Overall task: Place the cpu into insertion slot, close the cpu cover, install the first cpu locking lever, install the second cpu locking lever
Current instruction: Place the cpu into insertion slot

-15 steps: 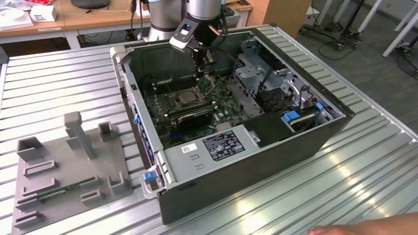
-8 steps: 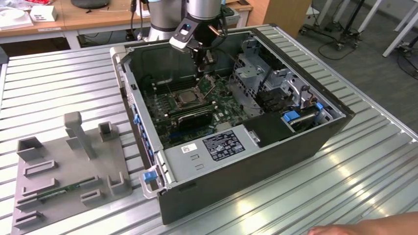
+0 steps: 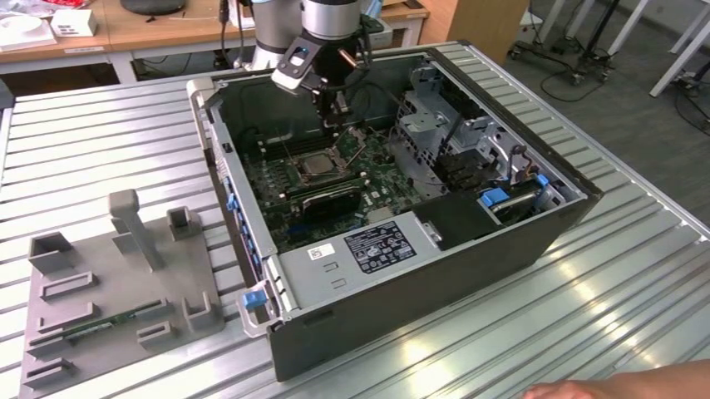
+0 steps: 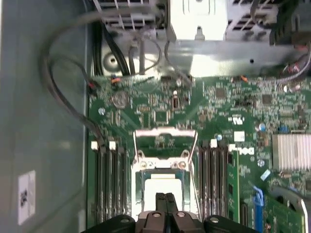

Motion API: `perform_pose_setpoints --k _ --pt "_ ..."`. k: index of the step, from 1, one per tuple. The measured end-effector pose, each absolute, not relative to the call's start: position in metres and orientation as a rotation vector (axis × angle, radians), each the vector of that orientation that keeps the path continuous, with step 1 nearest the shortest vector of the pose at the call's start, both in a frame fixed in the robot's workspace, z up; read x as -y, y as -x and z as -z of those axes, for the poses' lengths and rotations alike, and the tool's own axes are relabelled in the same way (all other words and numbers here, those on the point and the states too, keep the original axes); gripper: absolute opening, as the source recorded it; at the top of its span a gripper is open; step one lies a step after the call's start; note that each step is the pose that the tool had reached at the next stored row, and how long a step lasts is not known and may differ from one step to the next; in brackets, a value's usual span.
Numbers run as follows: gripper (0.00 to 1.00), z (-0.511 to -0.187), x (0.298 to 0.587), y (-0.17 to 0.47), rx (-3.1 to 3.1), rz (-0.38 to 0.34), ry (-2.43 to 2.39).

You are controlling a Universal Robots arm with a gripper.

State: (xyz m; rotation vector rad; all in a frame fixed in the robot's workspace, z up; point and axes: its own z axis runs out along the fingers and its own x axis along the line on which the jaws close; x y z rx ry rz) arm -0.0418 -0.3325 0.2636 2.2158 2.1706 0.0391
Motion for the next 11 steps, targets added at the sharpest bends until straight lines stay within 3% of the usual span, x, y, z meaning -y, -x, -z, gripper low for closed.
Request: perform_pose_setpoints --k 11 --pt "0.1 -0.242 0.341 0.048 -2.171 -0.039 -2.216"
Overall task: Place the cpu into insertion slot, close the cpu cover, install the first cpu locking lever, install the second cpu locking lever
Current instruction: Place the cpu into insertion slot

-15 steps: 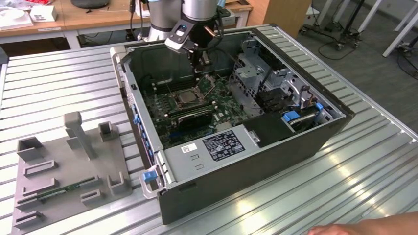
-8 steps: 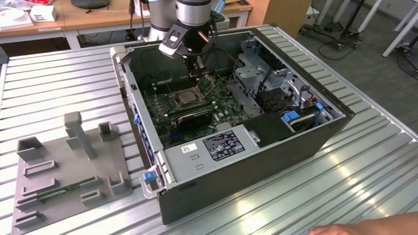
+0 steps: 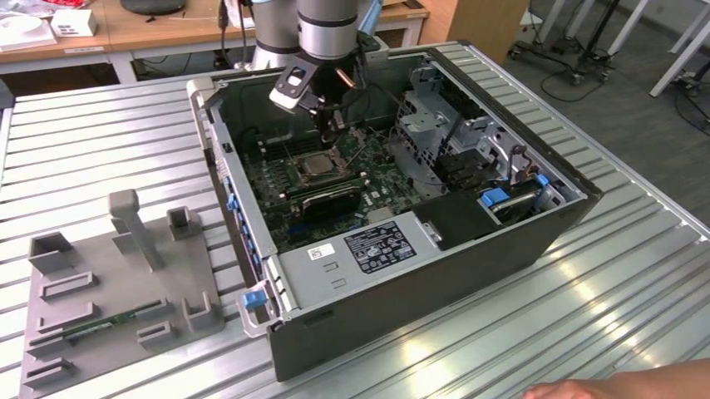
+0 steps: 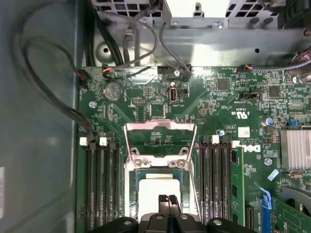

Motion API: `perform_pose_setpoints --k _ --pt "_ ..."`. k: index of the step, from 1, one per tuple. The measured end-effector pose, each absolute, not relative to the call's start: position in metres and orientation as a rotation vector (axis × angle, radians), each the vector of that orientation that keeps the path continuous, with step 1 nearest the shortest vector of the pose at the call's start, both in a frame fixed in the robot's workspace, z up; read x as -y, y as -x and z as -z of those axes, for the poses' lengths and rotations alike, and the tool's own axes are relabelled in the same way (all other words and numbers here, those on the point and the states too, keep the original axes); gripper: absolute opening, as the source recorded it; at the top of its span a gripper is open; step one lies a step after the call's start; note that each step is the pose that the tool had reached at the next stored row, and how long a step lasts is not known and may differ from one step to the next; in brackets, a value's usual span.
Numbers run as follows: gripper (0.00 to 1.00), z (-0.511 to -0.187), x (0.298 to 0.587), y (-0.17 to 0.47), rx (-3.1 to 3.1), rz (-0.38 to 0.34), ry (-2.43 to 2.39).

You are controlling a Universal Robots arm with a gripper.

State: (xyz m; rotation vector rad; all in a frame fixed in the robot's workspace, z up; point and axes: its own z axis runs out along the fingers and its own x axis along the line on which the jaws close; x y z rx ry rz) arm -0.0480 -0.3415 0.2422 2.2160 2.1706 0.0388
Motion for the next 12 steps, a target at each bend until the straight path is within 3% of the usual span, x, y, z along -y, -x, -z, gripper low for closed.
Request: perform_pose_setpoints --k 12 --pt "0.1 -0.227 0.343 0.06 -2.171 -0.039 -2.216"
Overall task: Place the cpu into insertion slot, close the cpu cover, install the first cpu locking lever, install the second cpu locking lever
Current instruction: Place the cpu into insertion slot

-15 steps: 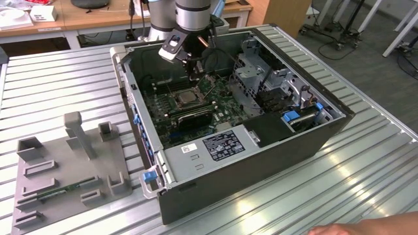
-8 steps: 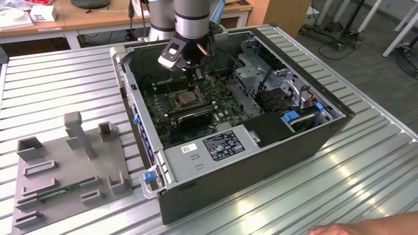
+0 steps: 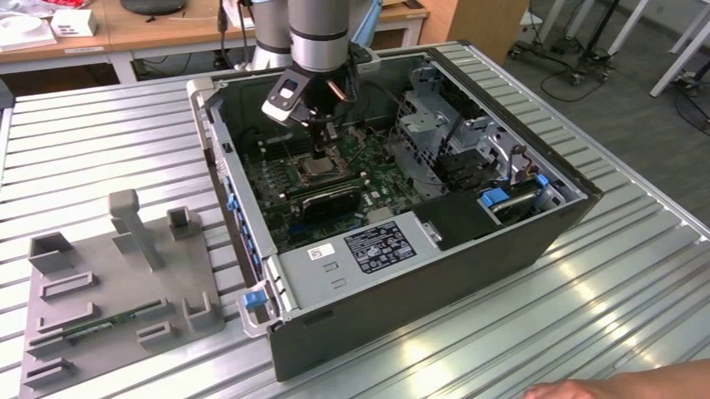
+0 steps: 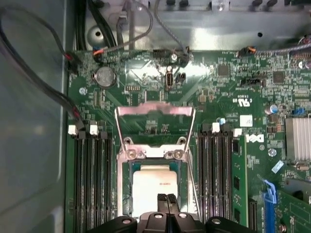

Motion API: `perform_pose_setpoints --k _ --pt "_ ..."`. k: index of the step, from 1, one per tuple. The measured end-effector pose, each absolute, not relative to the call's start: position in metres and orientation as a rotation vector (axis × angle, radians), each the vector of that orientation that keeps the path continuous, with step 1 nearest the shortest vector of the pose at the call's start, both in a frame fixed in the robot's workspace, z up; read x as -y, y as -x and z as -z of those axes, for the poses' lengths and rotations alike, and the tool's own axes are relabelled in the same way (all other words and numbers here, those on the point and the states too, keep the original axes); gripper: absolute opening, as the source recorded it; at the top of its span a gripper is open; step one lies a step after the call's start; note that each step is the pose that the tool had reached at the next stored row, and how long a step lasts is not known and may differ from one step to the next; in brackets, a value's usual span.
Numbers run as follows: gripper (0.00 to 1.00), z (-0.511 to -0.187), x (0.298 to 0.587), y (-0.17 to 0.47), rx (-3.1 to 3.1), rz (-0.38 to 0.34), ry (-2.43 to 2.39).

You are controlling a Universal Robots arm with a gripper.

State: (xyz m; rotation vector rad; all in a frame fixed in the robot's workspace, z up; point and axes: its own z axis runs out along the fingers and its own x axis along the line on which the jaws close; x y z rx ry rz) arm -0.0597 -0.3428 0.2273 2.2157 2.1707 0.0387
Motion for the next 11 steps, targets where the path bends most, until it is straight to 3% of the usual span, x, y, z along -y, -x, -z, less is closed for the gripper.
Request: perform_pose_setpoints --k 11 --pt "0.1 -0.2217 0.3356 0.0542 -2.171 -0.039 -2.216"
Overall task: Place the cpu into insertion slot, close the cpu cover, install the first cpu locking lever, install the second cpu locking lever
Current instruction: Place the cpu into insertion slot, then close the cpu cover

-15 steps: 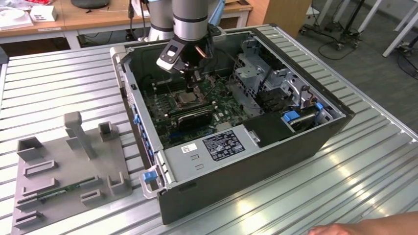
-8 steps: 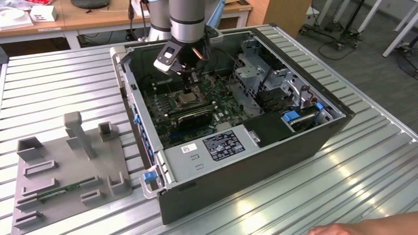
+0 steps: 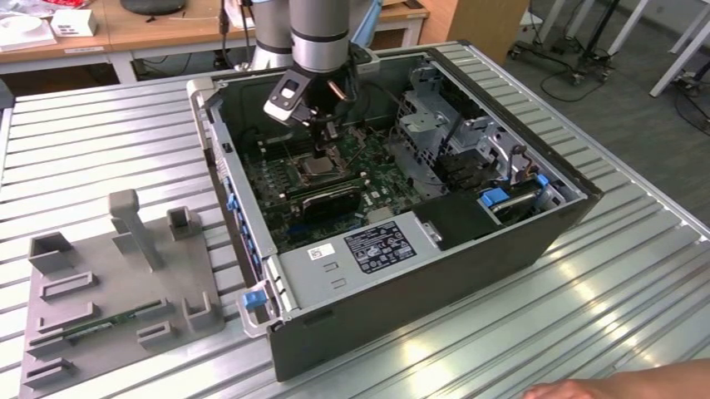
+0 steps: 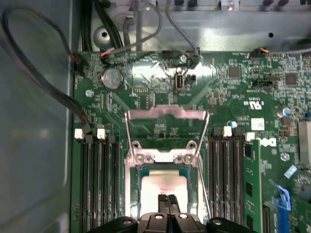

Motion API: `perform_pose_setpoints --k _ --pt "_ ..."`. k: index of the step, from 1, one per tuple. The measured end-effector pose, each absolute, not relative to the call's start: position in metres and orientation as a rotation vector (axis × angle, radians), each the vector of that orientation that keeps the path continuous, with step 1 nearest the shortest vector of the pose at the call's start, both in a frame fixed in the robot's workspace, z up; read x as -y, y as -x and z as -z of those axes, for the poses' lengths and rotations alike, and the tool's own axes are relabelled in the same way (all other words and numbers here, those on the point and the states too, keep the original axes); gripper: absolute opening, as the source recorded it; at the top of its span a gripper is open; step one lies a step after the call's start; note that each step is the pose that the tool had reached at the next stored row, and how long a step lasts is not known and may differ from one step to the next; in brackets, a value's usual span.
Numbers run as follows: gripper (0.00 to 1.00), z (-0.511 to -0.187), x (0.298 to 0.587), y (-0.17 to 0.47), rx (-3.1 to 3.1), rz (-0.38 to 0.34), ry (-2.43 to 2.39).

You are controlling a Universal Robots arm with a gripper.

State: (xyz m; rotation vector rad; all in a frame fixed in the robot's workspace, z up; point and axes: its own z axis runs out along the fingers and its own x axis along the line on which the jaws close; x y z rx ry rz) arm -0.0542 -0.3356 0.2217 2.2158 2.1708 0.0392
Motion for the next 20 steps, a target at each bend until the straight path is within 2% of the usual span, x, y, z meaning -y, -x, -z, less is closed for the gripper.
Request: perform_pose_setpoints --k 20 --pt "0.1 -0.2205 0.3384 0.0541 -2.171 -0.039 -2.216"
